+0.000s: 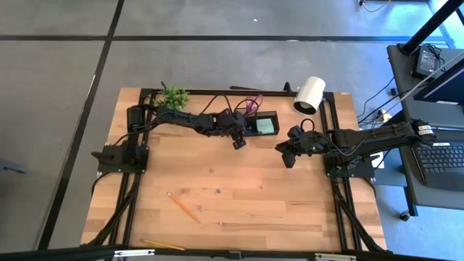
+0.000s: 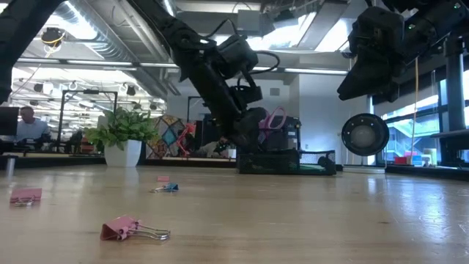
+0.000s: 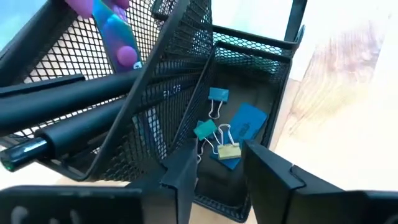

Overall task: Pick and place office supplies into organizer
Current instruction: Put the pink binder clip into the black desk organizer

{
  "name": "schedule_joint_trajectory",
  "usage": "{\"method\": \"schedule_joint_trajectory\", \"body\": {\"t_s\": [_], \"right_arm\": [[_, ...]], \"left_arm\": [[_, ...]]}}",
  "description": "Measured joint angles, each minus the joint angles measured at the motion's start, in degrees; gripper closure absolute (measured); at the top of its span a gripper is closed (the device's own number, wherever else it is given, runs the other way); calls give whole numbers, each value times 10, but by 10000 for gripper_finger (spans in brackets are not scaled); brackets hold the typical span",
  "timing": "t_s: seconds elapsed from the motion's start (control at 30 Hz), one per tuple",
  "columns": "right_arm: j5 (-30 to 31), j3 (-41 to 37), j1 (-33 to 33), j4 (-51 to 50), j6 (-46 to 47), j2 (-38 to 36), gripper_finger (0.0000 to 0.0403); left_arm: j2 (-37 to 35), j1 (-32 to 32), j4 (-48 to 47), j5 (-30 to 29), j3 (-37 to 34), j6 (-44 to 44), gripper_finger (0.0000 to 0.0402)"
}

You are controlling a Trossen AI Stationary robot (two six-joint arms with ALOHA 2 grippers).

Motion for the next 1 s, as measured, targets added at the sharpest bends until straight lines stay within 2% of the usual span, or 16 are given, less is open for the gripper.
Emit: {"method": "schedule_joint_trajectory", "body": {"t_s": [0.17,0.4,0.67,0.87,1.0], "right_arm": [[0,0,0,0,0,0,327],[0,0,0,0,0,0,327],[0,0,0,-1,-7,0,327],[0,0,0,0,-13,0,327],[0,0,0,1,-13,0,327]], "left_arm": [[-20,-3,-15,61,0,16,273],[-93,-35,-143,104,0,201,275],[-159,-102,-311,106,0,468,260],[-156,-164,-394,109,-1,578,254],[-156,-192,-389,111,-18,615,256]]}}
